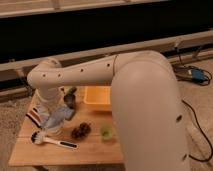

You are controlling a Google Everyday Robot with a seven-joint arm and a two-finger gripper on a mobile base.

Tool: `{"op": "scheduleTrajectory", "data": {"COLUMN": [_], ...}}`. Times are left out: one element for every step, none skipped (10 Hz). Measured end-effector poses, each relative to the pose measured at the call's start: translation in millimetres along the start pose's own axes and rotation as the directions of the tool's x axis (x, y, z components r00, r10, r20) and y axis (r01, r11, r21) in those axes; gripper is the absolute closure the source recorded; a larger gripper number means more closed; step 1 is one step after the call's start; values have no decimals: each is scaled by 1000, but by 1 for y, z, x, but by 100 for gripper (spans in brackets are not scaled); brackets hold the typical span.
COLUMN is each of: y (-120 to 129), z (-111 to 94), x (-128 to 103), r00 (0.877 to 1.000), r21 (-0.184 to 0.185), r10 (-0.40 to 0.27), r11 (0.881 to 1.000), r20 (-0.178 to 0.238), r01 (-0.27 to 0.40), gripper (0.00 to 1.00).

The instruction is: Place towel in paper cup

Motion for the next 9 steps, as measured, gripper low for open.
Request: {"op": "scheduleTrajectory", "data": {"y": [0,-2,-5,-8,-10,-12,-15,-21,-21], "z": [4,6,7,8,9,8,4,0,1], "x": [-1,-3,-5,-7,-8,-12,-14,-15,-15], "r00": [1000,1000,1000,1000,1000,999,999,998,998], "r21": [2,9,17,27,38,51,59,65,65], "r10": [0,3,6,8,10,13,21,31,30], "r11": [1000,1000,1000,1000,999,999,998,997,997], "r20": [3,7,13,17,22,35,50,62,60], "r01": [0,-3,-6,-9,-11,-15,-24,-35,-34], "gripper": [20,20,20,20,20,20,20,20,20]}}
